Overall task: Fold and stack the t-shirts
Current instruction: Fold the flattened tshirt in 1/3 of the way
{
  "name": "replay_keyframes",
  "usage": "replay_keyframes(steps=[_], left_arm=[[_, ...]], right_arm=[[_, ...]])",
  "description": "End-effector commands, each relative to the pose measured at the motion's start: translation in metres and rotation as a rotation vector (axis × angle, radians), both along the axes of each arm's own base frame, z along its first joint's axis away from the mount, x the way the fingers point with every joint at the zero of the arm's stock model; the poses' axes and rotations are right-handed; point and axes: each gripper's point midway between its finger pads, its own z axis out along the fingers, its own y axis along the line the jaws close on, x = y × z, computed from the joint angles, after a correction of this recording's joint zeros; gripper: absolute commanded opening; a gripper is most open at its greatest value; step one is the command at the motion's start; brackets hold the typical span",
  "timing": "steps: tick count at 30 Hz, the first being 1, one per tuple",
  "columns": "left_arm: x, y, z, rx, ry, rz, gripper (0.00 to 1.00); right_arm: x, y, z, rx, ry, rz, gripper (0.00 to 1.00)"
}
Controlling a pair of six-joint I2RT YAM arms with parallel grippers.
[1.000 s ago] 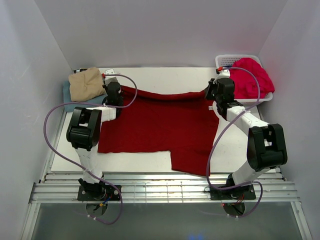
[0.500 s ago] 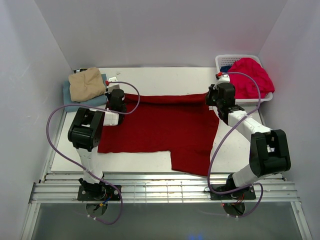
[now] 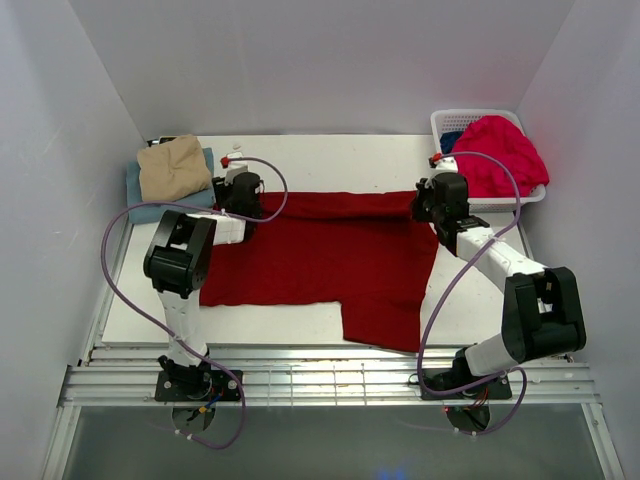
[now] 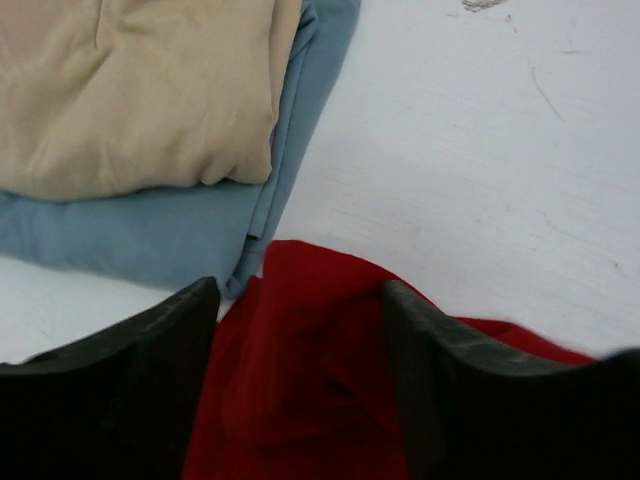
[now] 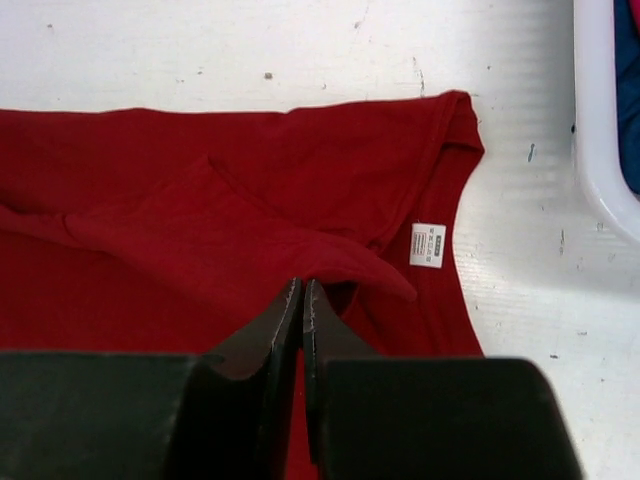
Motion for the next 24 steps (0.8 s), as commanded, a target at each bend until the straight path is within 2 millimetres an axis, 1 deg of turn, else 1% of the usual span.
replay_keyframes(steps=[1,2,3,4,5,6,7,8,9,10,12,13,14,15,16,17,18,19,20,21,22,23,24], left_arm=[[-0.009,0.010,-0.001,0.066,0.102,0.096,0.82],[-0.011,0.010,-0.001,0.073,0.109,0.115,0.86],[-0.019,0.015,-0.001,0.091,0.110,0.157,0.89],[-0.023,0.017,0.009,0.085,0.087,0.174,0.93],[-0.027,0.017,0.013,0.078,0.073,0.184,0.98],[-0.035,0.019,0.014,0.064,0.057,0.208,0.98],[-0.039,0.019,0.031,0.038,0.013,0.217,0.98],[-0.041,0.017,0.039,0.018,-0.011,0.213,0.98],[-0.044,0.013,0.042,-0.006,-0.023,0.195,0.98],[-0.043,0.007,0.060,-0.054,-0.077,0.181,0.98],[-0.039,-0.012,0.070,-0.094,-0.102,0.121,0.96],[-0.031,-0.026,0.078,-0.122,-0.118,0.073,0.95],[-0.028,-0.043,0.075,-0.124,-0.112,0.037,0.93],[-0.023,-0.054,0.075,-0.126,-0.109,0.013,0.90],[-0.012,-0.071,0.080,-0.148,-0.115,-0.044,0.88],[-0.007,-0.090,0.066,-0.149,-0.086,-0.090,0.85],[-0.002,-0.103,0.062,-0.160,-0.079,-0.120,0.81],[0.007,-0.124,0.065,-0.193,-0.084,-0.188,0.79],[0.009,-0.143,0.060,-0.213,-0.075,-0.234,0.77],[0.012,-0.157,0.047,-0.228,-0.051,-0.270,0.76],[0.014,-0.170,0.045,-0.255,-0.046,-0.311,0.75],[0.018,-0.196,0.047,-0.306,-0.042,-0.397,0.75],[0.019,-0.209,0.038,-0.325,-0.023,-0.435,0.75]], right_arm=[[-0.006,-0.006,-0.003,-0.034,0.034,-0.021,0.08],[-0.008,-0.007,-0.006,-0.045,0.051,-0.026,0.11],[-0.010,-0.008,-0.007,-0.050,0.062,-0.032,0.15],[-0.014,-0.008,-0.005,-0.056,0.065,-0.032,0.27],[-0.017,-0.010,-0.004,-0.067,0.069,-0.039,0.32],[-0.020,-0.012,0.004,-0.067,0.047,-0.044,0.35],[-0.022,-0.011,0.010,-0.069,0.031,-0.043,0.38],[-0.024,-0.013,0.017,-0.075,0.011,-0.045,0.40],[-0.028,-0.014,0.028,-0.067,-0.018,-0.045,0.40],[-0.029,-0.014,0.034,-0.066,-0.034,-0.043,0.43],[-0.027,-0.013,0.046,-0.058,-0.074,-0.042,0.44],[-0.023,-0.013,0.050,-0.053,-0.089,-0.043,0.46],[-0.020,-0.007,0.051,-0.043,-0.093,-0.021,0.46],[-0.013,-0.003,0.041,-0.045,-0.069,-0.010,0.46],[-0.002,0.001,0.047,-0.039,-0.077,-0.004,0.46],[0.003,0.007,0.043,-0.030,-0.063,0.020,0.46],[0.012,0.013,0.023,-0.032,-0.015,0.036,0.46],[0.022,0.018,0.026,-0.023,-0.019,0.051,0.45],[0.028,0.025,0.020,-0.010,-0.005,0.074,0.44],[0.035,0.030,0.000,-0.007,0.035,0.087,0.44],[0.042,0.033,-0.005,-0.006,0.040,0.093,0.43],[0.049,0.046,0.001,0.025,0.032,0.145,0.43],[0.054,0.052,-0.017,0.034,0.071,0.168,0.43]])
